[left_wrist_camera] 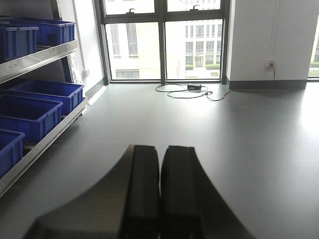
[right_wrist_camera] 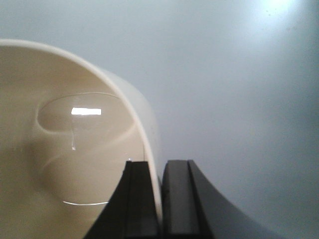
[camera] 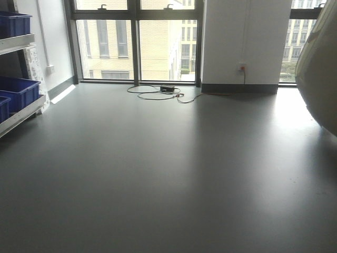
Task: Move white bin to right shelf second layer
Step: 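Turn and drive toward the roller shelf rack carrying the bin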
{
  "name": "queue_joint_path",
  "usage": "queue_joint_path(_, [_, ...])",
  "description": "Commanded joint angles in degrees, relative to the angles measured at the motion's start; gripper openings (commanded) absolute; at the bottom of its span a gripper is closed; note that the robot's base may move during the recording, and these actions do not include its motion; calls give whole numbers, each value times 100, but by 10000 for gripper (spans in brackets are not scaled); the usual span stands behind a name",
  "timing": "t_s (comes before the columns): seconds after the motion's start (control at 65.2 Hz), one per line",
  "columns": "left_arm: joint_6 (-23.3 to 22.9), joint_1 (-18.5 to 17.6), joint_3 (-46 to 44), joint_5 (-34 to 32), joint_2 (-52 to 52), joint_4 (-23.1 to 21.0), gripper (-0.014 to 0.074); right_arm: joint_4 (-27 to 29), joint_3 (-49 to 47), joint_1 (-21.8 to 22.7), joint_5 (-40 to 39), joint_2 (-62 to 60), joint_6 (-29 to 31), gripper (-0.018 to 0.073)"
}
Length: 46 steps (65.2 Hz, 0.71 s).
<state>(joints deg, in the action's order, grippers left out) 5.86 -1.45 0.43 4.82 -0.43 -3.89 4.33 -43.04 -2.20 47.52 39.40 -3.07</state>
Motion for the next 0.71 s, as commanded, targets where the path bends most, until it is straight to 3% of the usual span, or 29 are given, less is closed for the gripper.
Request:
queue_joint_path(0.0, [-15,-22,211,-482,-75,-35,85,43,-172,-3,-482,-10,22,68])
queue_joint_path(0.69, [-15,-22,211,-482,-75,-35,85,55,-172,-3,-483,-12,22,68])
